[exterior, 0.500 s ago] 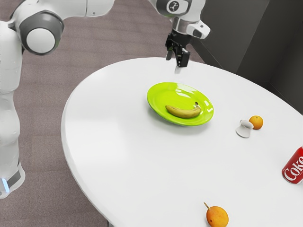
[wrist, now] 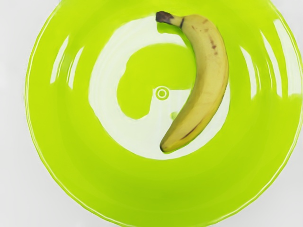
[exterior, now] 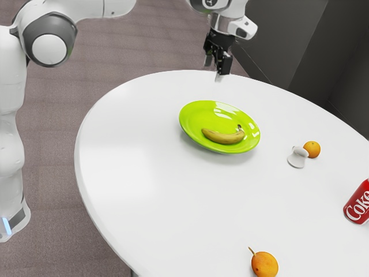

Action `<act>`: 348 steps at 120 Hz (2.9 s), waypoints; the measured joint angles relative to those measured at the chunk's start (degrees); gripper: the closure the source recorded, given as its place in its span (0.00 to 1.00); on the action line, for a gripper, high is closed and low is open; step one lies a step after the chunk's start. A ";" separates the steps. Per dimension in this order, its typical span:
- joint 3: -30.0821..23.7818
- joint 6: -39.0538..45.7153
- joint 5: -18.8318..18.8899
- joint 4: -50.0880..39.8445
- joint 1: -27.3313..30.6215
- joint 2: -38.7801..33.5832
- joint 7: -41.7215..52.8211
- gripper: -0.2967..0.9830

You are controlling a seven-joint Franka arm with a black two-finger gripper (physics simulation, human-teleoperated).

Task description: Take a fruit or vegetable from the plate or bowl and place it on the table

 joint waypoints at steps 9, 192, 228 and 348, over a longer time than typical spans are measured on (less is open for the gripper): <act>0.05 -0.01 0.20 0.68 0.34 0.31 0.02 0.23; 1.85 16.54 -4.55 -5.79 -3.78 14.63 7.61 0.23; 1.95 17.17 -5.11 -5.87 -3.42 16.25 8.67 0.23; 1.11 20.06 -5.93 -5.85 -3.34 18.44 10.47 0.23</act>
